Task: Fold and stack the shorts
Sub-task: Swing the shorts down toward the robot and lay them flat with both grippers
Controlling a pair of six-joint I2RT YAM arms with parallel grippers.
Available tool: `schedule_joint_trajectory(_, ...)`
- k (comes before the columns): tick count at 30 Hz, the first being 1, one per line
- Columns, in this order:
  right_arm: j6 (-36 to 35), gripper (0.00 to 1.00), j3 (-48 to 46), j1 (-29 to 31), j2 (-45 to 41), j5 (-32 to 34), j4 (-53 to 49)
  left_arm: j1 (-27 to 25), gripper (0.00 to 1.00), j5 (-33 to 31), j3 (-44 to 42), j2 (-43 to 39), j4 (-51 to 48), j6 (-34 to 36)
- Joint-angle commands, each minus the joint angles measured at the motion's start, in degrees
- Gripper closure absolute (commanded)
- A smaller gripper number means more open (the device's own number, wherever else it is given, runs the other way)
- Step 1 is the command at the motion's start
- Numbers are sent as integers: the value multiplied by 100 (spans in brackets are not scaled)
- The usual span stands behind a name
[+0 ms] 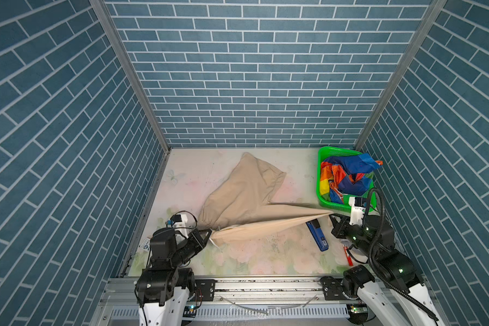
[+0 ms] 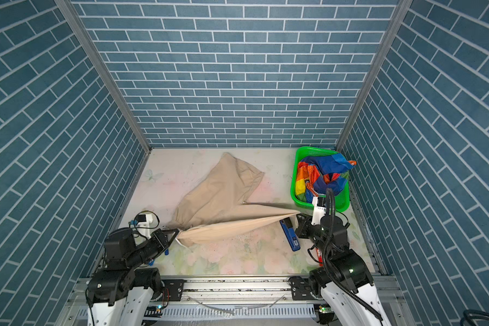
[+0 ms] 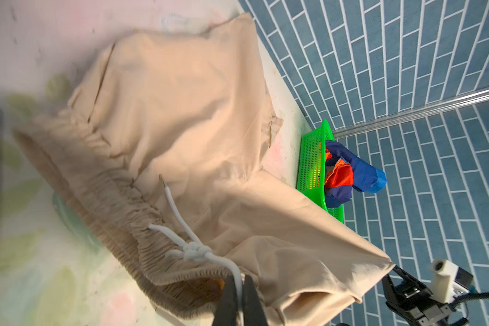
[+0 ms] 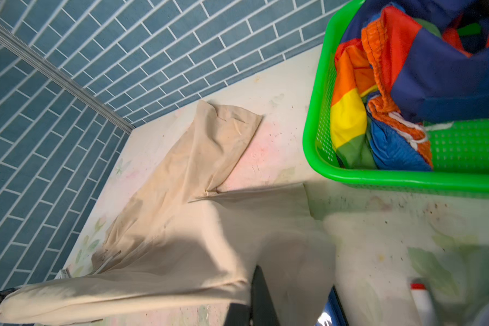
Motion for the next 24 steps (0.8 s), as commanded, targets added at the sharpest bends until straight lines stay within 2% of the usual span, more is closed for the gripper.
schedule_joint_trajectory(1,323,100,96,-190,6,1455,-405,83,100,-901,-187,-571,-1070,-321)
schedule_joint_trajectory(6,299,100,21,-191,420,1347,-5,83,100,-813,-270,-528,-1022,-313)
schedule_joint_trajectory(11,126,100,112,-185,1228,1432,792,83,100,-873,-466,-258,-553,-409)
schedule_joint_trajectory(21,-650,100,1862,-183,4450,1295,1959,83,100,-1431,-722,1742,1231,-164)
schedule_joint_trajectory(24,-688,100,2471,-142,5420,1118,1860,84,100,-1606,-669,2449,1605,-77)
